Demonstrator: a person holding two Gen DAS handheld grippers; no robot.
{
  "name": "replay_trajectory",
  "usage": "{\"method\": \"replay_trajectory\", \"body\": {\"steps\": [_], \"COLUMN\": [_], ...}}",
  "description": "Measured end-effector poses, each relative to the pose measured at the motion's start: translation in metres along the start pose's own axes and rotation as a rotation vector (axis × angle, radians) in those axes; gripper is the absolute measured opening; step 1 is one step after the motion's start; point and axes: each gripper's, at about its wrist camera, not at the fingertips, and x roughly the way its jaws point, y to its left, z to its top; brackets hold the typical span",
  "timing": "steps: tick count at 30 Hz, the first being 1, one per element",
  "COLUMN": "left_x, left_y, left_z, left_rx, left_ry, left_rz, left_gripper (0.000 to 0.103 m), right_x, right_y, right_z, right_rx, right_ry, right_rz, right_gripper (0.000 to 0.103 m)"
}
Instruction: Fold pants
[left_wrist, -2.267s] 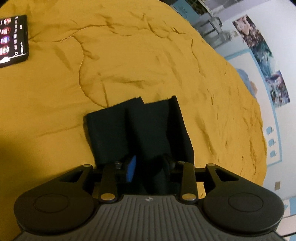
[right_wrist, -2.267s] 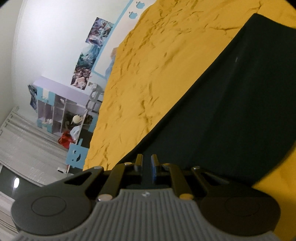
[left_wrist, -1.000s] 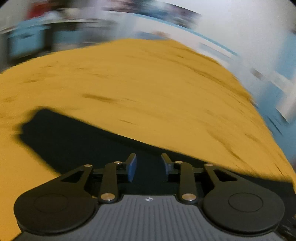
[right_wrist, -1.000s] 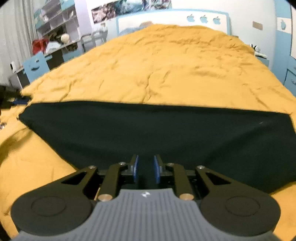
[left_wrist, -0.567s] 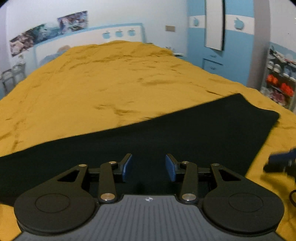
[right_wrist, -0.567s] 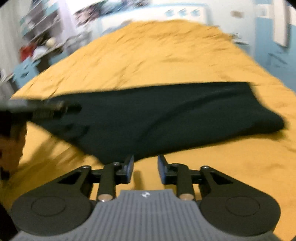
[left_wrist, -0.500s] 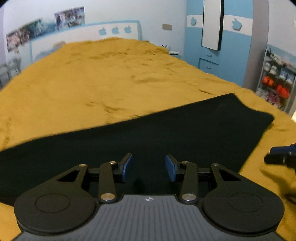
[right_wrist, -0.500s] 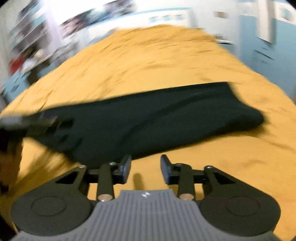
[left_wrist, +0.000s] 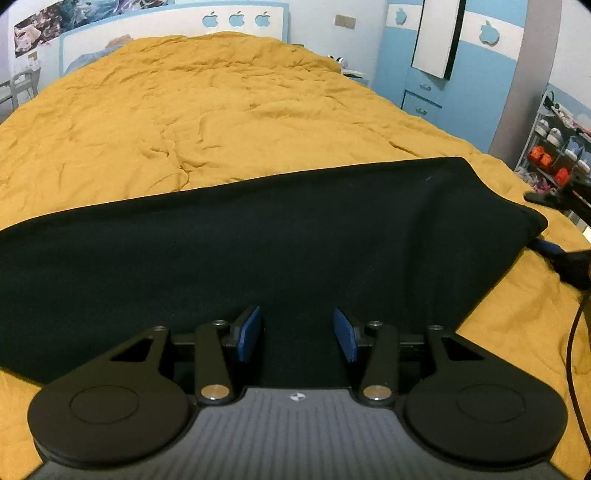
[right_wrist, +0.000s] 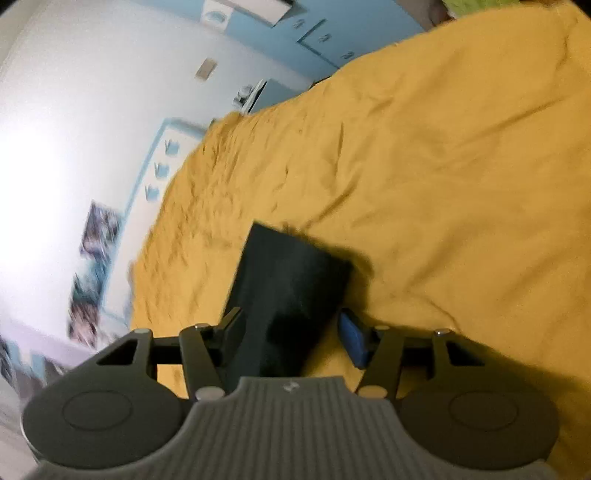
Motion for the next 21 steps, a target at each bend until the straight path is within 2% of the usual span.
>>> {"method": "replay_trajectory", "body": {"steps": [1,3,5,8,11,12,15,17,19,21], "left_x": [0.0,0.003,0.003,-0.001,-0.006,-0.007,-0.01,-0.011,-0.013,-0.021], "left_y": [0.001,0.001,0.0,-0.003,-0.006,-0.008,-0.013,-0.015,-0.015,-0.006], "left_z": [0.001,0.003,0.005,0.006,0.008,0.008,0.01,0.01,0.011,0.013], "left_rx": [-0.01,-0.03,-0.042,-0.044,-0.066,-0.074,-0.083,-0.084,-0.089,-0.116], "left_ry": [0.006,0.014,0.017,0.002,-0.015,-0.017,-0.022,-0.031,-0.042,-0.066], "left_rz": [0.002,0.005,0.01,0.008,-0.015,-0.021,-0.04,-0.047,-0.047,-0.042], "left_gripper": [0.054,0.054,0.054,0.054,0.054,0.054,0.054,0.055,0.054,0.054], "right_x": [0.006,0.023,0.033,0.029,0.025,0.021,0.003,-0.016,-0.028,-0.038], "right_y": [-0.001,0.004,0.002,-0.005,-0.005,-0.006,-0.011,-0.022,-0.031,-0.026], "right_z": [0.003,0.008,0.014,0.03,0.045,0.05,0.069,0.09,0.109,0.115], "right_rx": [0.017,0.009,0.006,0.042,0.044,0.04,0.039,0.048,0.094,0.036], "right_ry": [-0.007,0.002,0.031,0.046,0.047,0.039,-0.021,-0.095,-0.08,-0.065], "right_rz": [0.005,-0.009,-0.023,0.044,0.071,0.07,0.061,0.045,0.062,0.045], "right_gripper": [0.052,0.019,0.014,0.011,0.008,0.003,0.0,0.0,0.0,0.0]}}
